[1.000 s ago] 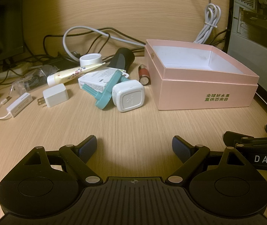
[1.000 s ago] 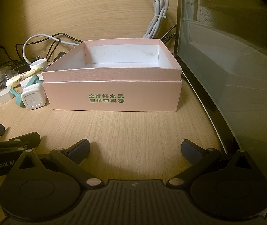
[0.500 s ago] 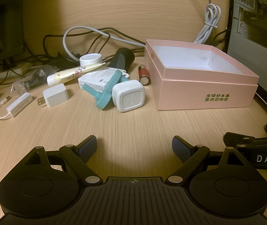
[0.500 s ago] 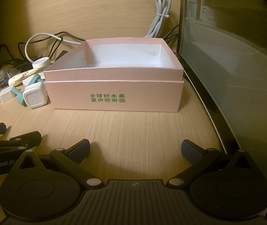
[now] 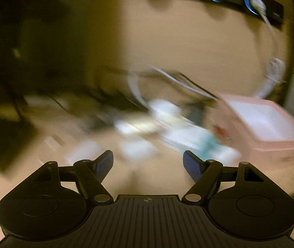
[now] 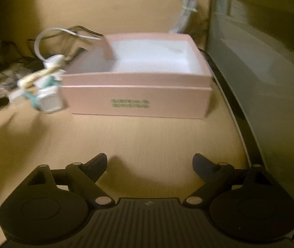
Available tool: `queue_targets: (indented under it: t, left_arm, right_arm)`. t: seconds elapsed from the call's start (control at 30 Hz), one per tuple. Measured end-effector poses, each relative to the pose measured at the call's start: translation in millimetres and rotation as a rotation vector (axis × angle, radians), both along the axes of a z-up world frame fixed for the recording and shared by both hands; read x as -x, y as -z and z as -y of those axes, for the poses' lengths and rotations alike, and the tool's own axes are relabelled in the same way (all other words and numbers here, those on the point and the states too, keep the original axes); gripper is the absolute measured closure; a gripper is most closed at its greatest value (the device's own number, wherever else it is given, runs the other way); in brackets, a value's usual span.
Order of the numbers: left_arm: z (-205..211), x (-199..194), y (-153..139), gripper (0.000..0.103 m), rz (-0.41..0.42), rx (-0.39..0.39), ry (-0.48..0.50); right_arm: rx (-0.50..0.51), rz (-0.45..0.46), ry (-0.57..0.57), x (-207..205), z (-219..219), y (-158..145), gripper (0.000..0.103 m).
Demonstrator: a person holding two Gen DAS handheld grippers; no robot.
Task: Organize rigid objects
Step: 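Grasp the white card reader with the left gripper, then grasp the clear bag with black cable with the right gripper while the left holds the card reader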
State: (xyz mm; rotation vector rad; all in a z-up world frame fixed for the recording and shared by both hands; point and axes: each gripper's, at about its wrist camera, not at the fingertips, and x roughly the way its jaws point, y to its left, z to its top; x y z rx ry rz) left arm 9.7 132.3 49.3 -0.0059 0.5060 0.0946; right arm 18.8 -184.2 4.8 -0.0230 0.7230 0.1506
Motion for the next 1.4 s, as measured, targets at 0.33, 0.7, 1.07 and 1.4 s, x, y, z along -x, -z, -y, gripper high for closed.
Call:
queue_targets:
  t: [0.33, 0.7, 1.07, 1.4]
  left_arm:
    - [-88, -76, 14, 0.042, -0.275, 0.009, 0.089]
    - [-108, -86, 22, 0.078, -0.294, 0.075, 0.106]
    - [-107, -20, 11, 0.079, -0.256, 0.195, 0.060]
    - [-106, 43, 4, 0.079, -0.226, 0.272, -0.055]
  right_arm:
    - [0.041, 0.076, -0.136, 27, -60, -22, 0.012]
    - [0.082, 0.082, -0.190, 24, -96, -38, 0.012]
    - [0.113, 0.155, -0.369, -18, -161, -67, 0.012]
    - [-0.014, 0.035, -0.511, -124, -277, -62, 0.012]
